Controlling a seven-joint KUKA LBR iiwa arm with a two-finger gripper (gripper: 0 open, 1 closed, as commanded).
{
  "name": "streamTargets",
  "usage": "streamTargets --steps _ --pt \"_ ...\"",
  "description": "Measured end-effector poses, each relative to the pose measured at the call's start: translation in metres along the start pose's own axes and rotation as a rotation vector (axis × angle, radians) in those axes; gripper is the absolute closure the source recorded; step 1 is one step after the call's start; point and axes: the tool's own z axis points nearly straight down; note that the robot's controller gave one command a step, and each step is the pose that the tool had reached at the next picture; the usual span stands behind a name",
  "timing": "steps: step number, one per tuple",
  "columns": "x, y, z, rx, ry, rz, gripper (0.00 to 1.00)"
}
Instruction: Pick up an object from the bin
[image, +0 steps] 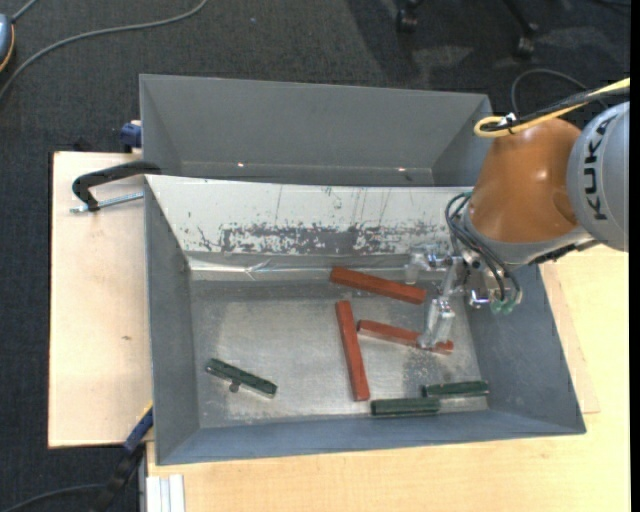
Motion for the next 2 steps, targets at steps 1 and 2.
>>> streamTargets --steps 1,2 --pt "0.023 0.001 0.022 -0.001 0.010 0.136 0.00" --pt "0.029 0.002 0.067 -0.001 0.012 0.318 0.00"
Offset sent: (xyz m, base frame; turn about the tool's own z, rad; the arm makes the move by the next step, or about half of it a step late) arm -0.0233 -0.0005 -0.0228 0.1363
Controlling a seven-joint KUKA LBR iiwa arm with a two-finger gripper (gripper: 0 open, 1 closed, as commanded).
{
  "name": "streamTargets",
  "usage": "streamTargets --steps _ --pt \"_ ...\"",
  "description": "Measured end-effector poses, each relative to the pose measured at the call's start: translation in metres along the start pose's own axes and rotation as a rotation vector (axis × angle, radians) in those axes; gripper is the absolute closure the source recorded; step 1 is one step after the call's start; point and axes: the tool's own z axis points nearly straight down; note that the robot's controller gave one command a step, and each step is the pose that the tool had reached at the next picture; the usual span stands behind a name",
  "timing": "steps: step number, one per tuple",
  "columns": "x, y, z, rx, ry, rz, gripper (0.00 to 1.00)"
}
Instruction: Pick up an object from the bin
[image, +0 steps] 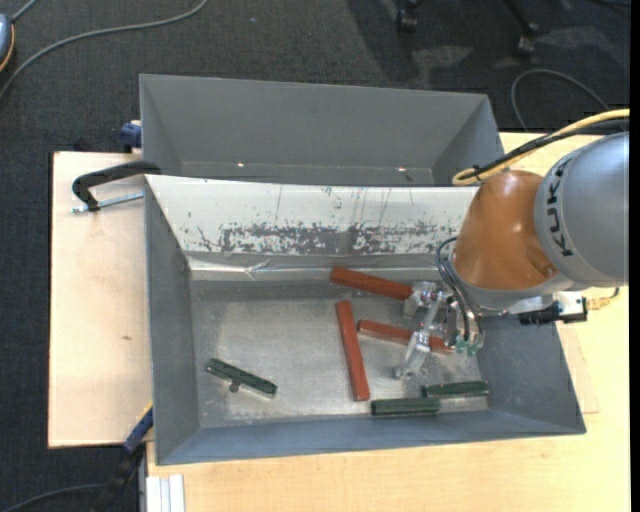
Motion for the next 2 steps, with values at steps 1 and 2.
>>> streamTargets --steps 1,2 --pt "0.0153 -0.0151 -0.0012 0.000 -0.002 0.101 0.00" --pt "0.0151 -0.0151 -0.0012 0.000 -0.003 0.100 1.00"
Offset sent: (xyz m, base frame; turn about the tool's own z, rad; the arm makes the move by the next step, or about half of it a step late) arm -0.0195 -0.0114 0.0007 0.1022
